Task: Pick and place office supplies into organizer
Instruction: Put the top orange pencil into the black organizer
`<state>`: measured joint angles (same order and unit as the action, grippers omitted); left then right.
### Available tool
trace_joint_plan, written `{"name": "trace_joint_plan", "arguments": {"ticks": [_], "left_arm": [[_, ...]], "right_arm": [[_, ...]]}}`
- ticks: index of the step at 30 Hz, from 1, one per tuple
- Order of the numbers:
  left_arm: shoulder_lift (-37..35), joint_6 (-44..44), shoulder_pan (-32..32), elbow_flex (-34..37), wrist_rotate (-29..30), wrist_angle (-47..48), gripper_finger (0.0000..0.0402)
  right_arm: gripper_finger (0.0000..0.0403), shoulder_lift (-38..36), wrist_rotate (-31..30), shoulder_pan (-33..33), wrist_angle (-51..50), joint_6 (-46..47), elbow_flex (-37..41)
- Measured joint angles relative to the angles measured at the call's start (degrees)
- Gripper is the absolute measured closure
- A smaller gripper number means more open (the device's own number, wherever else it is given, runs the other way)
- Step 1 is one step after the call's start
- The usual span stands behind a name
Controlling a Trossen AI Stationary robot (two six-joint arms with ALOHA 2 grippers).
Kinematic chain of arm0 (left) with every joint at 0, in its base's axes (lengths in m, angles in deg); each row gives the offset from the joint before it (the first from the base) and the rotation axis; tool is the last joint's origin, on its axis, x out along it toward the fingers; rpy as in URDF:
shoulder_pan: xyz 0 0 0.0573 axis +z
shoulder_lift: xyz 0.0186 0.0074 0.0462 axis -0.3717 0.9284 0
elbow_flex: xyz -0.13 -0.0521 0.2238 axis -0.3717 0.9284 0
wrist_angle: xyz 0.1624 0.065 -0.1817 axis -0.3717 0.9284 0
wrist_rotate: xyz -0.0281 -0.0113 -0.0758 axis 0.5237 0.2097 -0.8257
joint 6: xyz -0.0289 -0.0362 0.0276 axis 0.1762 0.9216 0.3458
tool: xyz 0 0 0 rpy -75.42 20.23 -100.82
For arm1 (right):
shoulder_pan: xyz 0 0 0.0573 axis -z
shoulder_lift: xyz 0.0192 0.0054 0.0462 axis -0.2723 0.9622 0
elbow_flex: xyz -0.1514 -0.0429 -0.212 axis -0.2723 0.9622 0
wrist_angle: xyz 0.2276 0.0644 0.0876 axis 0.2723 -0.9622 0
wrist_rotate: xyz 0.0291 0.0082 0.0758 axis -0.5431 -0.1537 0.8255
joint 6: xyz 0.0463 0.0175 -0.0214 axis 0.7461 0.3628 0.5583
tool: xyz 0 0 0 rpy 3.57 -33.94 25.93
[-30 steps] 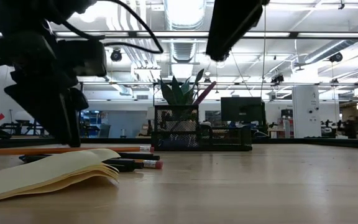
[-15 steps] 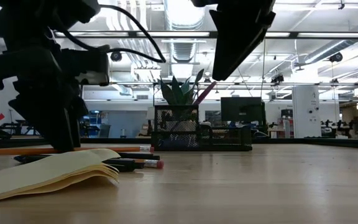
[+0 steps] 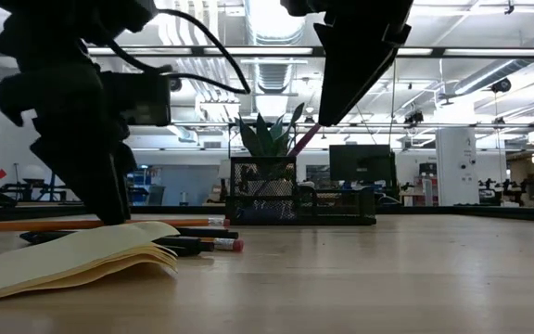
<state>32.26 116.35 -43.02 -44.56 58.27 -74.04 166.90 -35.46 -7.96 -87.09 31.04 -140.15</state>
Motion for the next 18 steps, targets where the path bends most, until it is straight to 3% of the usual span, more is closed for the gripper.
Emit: {"name": "trace_joint_plan", "arguments": {"ticks": [18], "left_arm": [[1.20, -1.28, 1.39, 1.52, -0.30, -4.10, 0.0375]], "right_arm": [[0.0197, 0.00, 0.00, 1.22, -0.28, -0.46, 0.31]]}}
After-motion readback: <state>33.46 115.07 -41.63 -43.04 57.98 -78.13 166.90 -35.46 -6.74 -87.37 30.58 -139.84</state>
